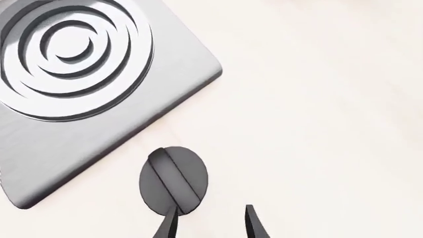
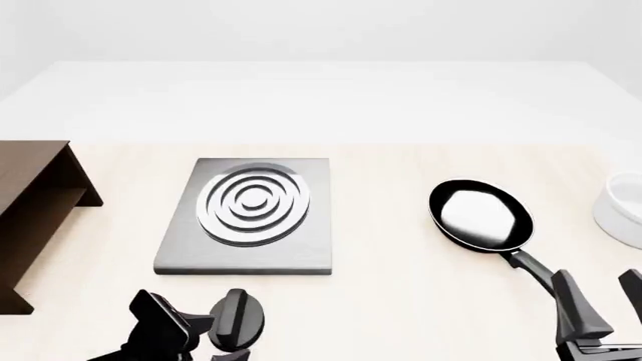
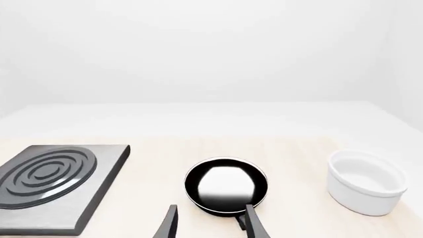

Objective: Turn on the stove and put the frying pan on it.

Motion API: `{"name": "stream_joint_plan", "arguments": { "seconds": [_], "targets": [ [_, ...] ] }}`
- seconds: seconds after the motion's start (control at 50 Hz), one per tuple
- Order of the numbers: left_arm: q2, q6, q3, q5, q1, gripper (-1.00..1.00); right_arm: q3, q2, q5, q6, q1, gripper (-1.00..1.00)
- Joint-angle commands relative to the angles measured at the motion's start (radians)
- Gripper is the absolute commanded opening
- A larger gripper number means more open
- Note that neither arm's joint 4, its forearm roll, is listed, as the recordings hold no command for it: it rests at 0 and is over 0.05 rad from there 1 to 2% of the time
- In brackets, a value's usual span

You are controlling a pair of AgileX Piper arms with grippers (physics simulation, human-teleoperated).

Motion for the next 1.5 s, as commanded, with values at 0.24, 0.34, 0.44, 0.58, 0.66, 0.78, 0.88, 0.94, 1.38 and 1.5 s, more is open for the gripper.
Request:
{"name": "stream_joint_plan", "arguments": {
  "seconds": [0.24,0.34,0.44,0.58,0.66,0.78,0.88,0.94,1.38,1.5],
  "targets": [
    [0.226,-0.021,0.002,-0.211,-0.027,1.0,0.0,-0.003,0.003,0.002,0.001,1.0],
    [0.283,0.0,-0.055,-0.224,-0.04,1.0,-0.001,-0.004,0.006,-0.003,0.003,1.0],
    [0.29,0.006,-0.074,-0.216,-0.046,1.0,-0.001,-0.004,0.006,-0.004,0.003,1.0],
    [0.293,0.012,-0.087,-0.211,-0.05,1.0,-0.001,-0.003,0.006,-0.005,0.004,1.0],
    [0.297,0.014,-0.095,-0.209,-0.054,1.0,-0.001,-0.004,0.007,-0.005,0.004,1.0],
    [0.32,0.017,-0.104,-0.221,-0.06,1.0,-0.002,-0.004,0.007,-0.006,0.005,1.0],
    [0.258,0.03,-0.127,-0.16,-0.06,1.0,-0.001,-0.003,0.007,-0.006,0.005,1.0],
    [0.172,0.043,-0.145,-0.088,-0.053,1.0,-0.002,-0.003,0.007,-0.006,0.005,1.0],
    [-0.293,0.101,-0.127,0.123,0.137,1.0,-0.001,-0.003,0.008,-0.007,0.006,1.0],
    [-0.365,0.107,-0.085,0.119,0.215,1.0,-0.001,-0.003,0.007,-0.009,0.006,1.0]
  ]
}}
